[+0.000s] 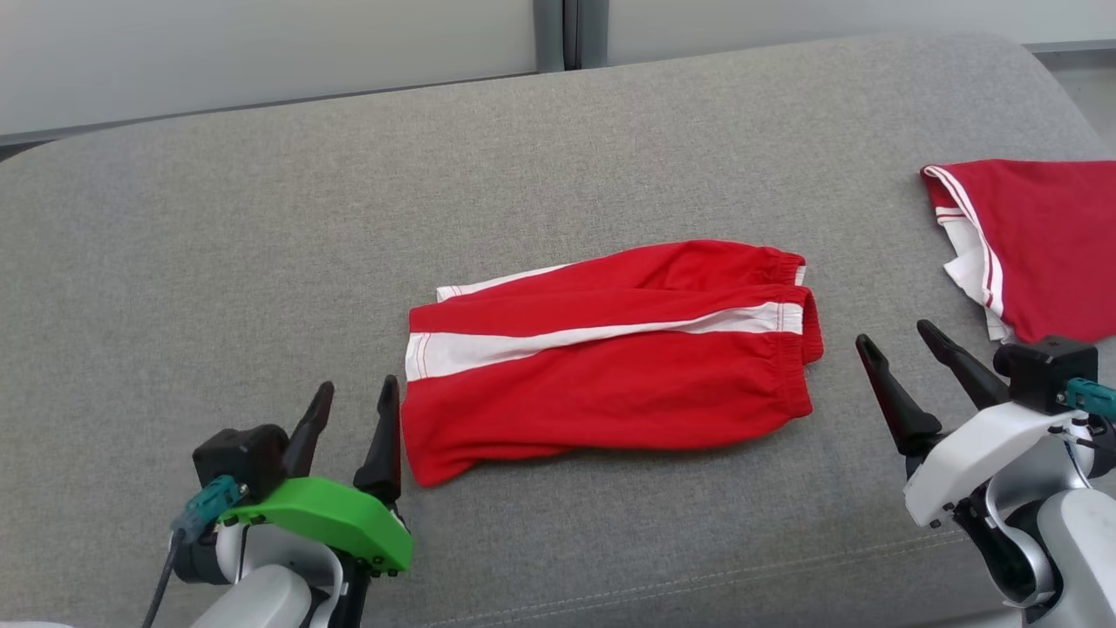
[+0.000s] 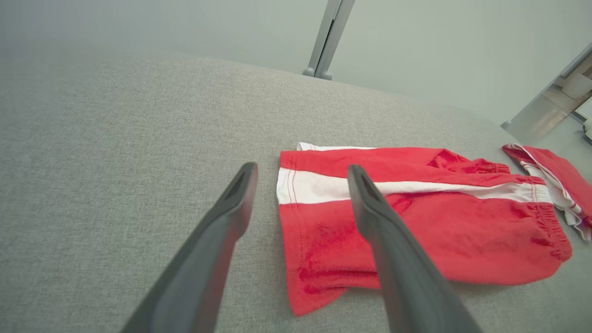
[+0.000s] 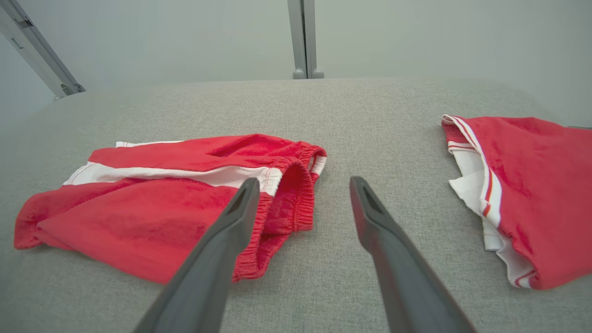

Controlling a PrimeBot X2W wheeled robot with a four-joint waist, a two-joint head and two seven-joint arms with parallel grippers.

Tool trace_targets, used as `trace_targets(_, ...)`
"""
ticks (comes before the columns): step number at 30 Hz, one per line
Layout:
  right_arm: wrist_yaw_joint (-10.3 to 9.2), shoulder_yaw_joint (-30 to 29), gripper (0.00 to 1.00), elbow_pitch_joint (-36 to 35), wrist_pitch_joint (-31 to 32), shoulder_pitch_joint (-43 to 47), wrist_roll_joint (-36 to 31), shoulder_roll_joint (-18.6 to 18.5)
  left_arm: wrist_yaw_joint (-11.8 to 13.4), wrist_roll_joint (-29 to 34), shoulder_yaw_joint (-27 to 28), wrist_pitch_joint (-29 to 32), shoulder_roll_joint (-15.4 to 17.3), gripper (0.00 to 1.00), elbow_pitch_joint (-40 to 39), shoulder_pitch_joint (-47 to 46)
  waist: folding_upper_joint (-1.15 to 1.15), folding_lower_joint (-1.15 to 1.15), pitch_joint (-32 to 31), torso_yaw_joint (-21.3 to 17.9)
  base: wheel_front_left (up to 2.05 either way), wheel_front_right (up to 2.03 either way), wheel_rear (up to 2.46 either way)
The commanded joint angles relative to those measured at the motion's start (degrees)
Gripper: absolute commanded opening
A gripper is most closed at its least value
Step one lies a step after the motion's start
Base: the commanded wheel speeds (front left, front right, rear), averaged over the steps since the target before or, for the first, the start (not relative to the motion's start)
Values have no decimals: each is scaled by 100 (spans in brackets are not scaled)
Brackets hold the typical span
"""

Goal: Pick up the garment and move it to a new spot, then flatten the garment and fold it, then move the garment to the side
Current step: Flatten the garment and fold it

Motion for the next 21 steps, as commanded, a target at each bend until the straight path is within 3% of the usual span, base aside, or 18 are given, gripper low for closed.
trace_targets(1,-3,-130,100,-52,-115,107,-147,193,72,179,209,-47,12,100,-102,170,0,0,-117,-13,0,0,0)
trace_targets(9,-3,-521,100,-145,-363,157,-856,791,111,634,1083,-36,93,100,-397,815,0,0,-383,-2,0,0,0)
trace_targets(17,-2,-679,100,-61,-436,141,-1545,1234,175,1012,1647,-37,195,100,-457,1386,0,0,-593,71,0,0,0)
trace_targets(21,-2,-737,100,44,-478,206,-1786,1445,81,1098,1765,-37,164,100,-484,1659,0,0,-719,140,0,0,0)
